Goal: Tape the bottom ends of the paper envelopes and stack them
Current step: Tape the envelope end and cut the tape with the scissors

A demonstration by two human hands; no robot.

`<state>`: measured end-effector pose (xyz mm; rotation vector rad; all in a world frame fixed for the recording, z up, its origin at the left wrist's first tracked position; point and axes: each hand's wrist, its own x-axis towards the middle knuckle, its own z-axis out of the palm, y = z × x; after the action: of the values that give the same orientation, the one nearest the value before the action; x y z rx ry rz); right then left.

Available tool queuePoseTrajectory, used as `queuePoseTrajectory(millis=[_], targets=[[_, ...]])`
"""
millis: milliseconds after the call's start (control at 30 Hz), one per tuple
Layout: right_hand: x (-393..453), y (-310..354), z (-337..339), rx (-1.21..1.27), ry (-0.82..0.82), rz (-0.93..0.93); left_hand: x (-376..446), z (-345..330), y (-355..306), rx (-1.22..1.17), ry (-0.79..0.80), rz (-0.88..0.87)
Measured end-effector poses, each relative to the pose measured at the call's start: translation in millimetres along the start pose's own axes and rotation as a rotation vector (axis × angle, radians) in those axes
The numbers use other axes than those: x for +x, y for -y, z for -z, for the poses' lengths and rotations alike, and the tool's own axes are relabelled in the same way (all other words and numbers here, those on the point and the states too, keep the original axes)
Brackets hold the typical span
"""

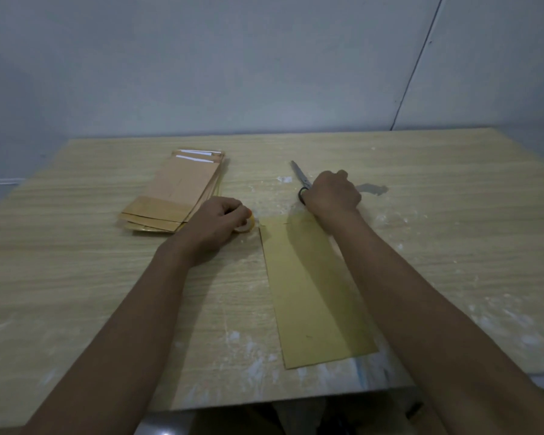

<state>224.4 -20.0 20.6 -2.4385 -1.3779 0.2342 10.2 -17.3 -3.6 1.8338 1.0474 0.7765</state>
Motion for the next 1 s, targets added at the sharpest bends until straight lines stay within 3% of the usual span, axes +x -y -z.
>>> queuePoseTrajectory(millis=[200, 400, 533, 1000], targets=[[-16, 3, 13, -0.045, -0.015, 0.106, 1, 1, 4, -0.013, 0.022, -0.005], [-66, -16, 32, 0.083, 0.055, 0.214, 4, 8, 8, 0.005, 0.017, 0.003], [-110, -37, 41, 0.173, 0.008, 0.243, 5, 8, 11, -0.049, 0.021, 0.012], [-179, -38, 38, -0.147, 0.047, 0.289, 10, 9, 17, 0.042, 0.024, -0.015]])
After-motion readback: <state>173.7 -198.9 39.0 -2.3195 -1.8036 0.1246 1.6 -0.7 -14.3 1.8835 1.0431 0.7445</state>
